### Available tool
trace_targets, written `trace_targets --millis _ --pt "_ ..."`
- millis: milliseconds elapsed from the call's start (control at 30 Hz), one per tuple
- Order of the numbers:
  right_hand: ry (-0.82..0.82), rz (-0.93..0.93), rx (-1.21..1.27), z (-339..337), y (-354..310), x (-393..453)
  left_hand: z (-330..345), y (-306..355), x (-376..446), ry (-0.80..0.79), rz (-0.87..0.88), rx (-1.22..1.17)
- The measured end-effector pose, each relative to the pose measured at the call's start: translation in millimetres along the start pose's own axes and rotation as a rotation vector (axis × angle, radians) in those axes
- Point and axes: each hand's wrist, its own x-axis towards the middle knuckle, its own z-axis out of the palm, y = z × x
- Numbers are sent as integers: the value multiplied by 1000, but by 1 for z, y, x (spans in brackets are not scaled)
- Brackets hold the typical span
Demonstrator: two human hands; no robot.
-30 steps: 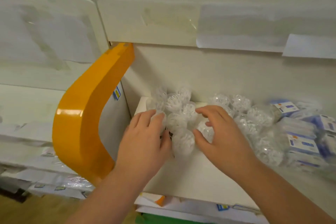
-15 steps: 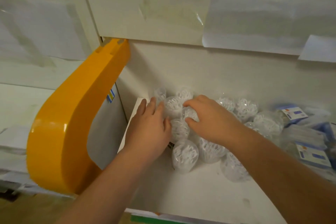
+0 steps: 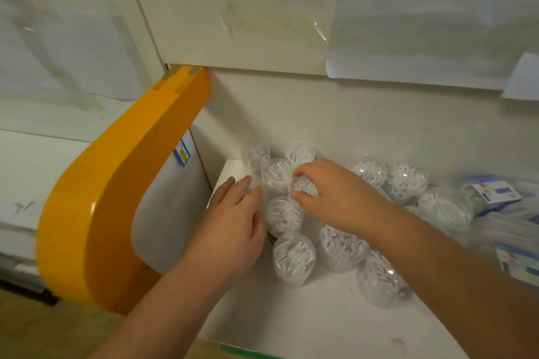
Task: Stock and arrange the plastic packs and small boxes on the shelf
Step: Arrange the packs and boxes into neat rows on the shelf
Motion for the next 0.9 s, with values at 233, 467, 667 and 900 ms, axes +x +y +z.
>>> trace_targets --millis 233,467,667,900 --pt "43 95 -54 -9 2 22 -9 8 23 133 -104 -84" --pt "-24 163 -54 -6 -2 48 -6 19 96 -151 -312 -34" --pt "-126 113 -16 -16 10 34 -1 6 102 -165 -280 -108" --pt "-202 55 -5 -20 8 26 4 14 103 -172 -295 -83"
